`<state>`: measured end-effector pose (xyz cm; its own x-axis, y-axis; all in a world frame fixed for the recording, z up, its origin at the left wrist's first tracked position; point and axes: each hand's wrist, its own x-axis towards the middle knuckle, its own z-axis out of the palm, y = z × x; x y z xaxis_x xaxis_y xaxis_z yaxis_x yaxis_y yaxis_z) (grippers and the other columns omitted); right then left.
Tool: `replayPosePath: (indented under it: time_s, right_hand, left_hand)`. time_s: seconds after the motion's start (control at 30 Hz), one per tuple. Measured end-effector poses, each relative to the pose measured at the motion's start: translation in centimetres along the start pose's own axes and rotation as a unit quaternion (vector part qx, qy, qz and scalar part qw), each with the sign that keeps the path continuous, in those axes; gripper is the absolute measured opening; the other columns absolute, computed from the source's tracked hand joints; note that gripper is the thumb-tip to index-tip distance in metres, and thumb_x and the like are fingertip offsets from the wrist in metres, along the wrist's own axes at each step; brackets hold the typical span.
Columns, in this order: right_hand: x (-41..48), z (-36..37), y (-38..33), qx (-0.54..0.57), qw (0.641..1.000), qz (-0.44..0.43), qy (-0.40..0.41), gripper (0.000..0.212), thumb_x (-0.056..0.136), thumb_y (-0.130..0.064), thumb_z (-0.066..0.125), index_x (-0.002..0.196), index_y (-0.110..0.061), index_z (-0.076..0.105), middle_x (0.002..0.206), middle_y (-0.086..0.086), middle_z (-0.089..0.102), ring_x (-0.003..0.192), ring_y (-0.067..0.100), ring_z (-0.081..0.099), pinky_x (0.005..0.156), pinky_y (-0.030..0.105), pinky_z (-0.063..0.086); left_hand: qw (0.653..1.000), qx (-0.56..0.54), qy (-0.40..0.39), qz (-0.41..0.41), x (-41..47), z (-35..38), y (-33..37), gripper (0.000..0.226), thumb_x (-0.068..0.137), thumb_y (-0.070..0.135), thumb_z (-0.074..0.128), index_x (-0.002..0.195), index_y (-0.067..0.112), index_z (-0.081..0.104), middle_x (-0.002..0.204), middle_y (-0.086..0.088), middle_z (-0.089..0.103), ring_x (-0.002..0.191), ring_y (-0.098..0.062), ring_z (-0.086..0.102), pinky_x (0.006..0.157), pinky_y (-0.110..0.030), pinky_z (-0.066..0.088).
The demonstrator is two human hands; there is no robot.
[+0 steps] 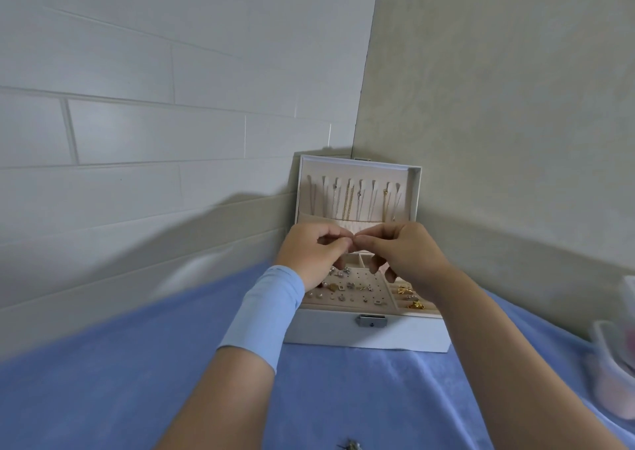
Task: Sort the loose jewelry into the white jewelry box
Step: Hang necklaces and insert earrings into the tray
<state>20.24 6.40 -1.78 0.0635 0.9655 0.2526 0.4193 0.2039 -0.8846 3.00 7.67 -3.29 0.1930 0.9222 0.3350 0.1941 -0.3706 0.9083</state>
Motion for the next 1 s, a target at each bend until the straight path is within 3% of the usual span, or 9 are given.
replayPosePath:
  time_s: [0.07,0.13,0.27,0.33,0.47,0.6,0.7,0.83,1.0]
  right_hand:
    - [0.4,-0.2,0.7,-0.108,0.994,-0.009,0.03,0.008,0.088,-0.018,0.076,0.08,-0.017,0.078,0.077,-0.004,0.076,0.052,0.004,0.059,0.055,0.024,0.049]
    - [0.7,0.0,1.3,-0.24,0.97,-0.015,0.031,0.014,0.086,-0.022,0.077,0.074,-0.028,0.076,0.076,-0.011,0.073,0.066,-0.002,0.063,0.069,0.024,0.053]
    - [0.3,0.4,1.1,-0.366,0.931,-0.017,0.005,0.005,0.089,-0.031,0.072,0.086,-0.033,0.075,0.087,-0.017,0.07,0.085,0.003,0.062,0.076,0.025,0.052]
    - [0.2,0.6,0.9,-0.386,0.922,-0.03,0.001,0.005,0.091,-0.032,0.071,0.091,-0.032,0.076,0.092,-0.016,0.071,0.088,0.004,0.062,0.078,0.026,0.052]
    - [0.1,0.6,0.5,-0.425,0.904,-0.046,-0.01,0.01,0.094,-0.032,0.066,0.099,-0.032,0.075,0.102,-0.014,0.072,0.094,0.007,0.061,0.08,0.027,0.048]
    - [0.2,0.3,0.2,-0.463,0.883,-0.064,-0.027,0.015,0.096,-0.031,0.063,0.106,-0.03,0.075,0.108,-0.012,0.071,0.098,0.008,0.059,0.078,0.024,0.042]
    - [0.1,0.5,0.2,-0.468,0.88,-0.075,-0.017,0.016,0.096,-0.032,0.063,0.106,-0.029,0.075,0.107,-0.012,0.072,0.1,0.01,0.06,0.078,0.025,0.044]
    - [-0.1,0.8,0.3,-0.478,0.874,-0.082,-0.008,0.015,0.096,-0.034,0.062,0.103,-0.031,0.075,0.106,-0.012,0.072,0.099,0.011,0.06,0.08,0.027,0.048]
    - [0.1,0.6,0.2,-0.481,0.873,-0.065,-0.051,0.016,0.097,-0.034,0.063,0.105,-0.034,0.076,0.109,-0.014,0.07,0.087,0.006,0.052,0.074,0.023,0.04]
  left_hand:
    - [1.0,0.001,0.016,-0.004,0.1,-0.2,0.0,0.013,0.091,0.015,0.061,0.097,0.023,0.069,0.083,0.0,0.075,0.055,-0.011,0.063,0.049,-0.025,0.05]
    - [0.999,0.0,0.032,0.002,0.2,-0.6,0.0,0.009,0.092,0.016,0.061,0.092,0.019,0.069,0.082,0.002,0.075,0.052,-0.012,0.06,0.048,-0.019,0.047]
    - [0.999,0.018,0.026,0.02,0.3,-0.8,0.2,0.019,0.094,0.023,0.059,0.09,0.01,0.073,0.077,-0.007,0.071,0.049,-0.01,0.052,0.056,-0.018,0.048]
    - [0.999,0.019,0.022,0.019,0.3,-0.6,0.4,0.026,0.094,0.026,0.058,0.091,0.005,0.073,0.081,-0.014,0.07,0.05,-0.011,0.051,0.06,-0.024,0.048]
    - [0.998,-0.05,-0.019,-0.033,0.2,-0.3,0.8,0.024,0.096,0.02,0.051,0.096,0.015,0.075,0.082,-0.001,0.067,0.053,-0.013,0.053,0.05,-0.024,0.041]
    - [0.999,-0.028,-0.034,-0.024,0.2,-0.2,0.7,0.028,0.098,0.013,0.047,0.095,0.026,0.071,0.087,0.002,0.069,0.057,-0.013,0.057,0.05,-0.025,0.041]
    - [0.999,-0.025,-0.025,-0.022,0.1,-0.2,0.7,0.02,0.096,0.013,0.052,0.096,0.022,0.07,0.087,-0.001,0.073,0.057,-0.014,0.058,0.05,-0.024,0.042]
    - [1.0,-0.013,-0.007,-0.015,0.3,-0.2,0.7,0.016,0.094,0.013,0.056,0.088,0.015,0.07,0.086,-0.003,0.075,0.051,-0.015,0.057,0.049,-0.021,0.045]
    - [1.0,0.011,0.009,0.005,0.4,-0.4,0.6,0.013,0.094,0.017,0.059,0.09,0.018,0.071,0.083,0.002,0.075,0.054,-0.014,0.059,0.058,-0.024,0.052]
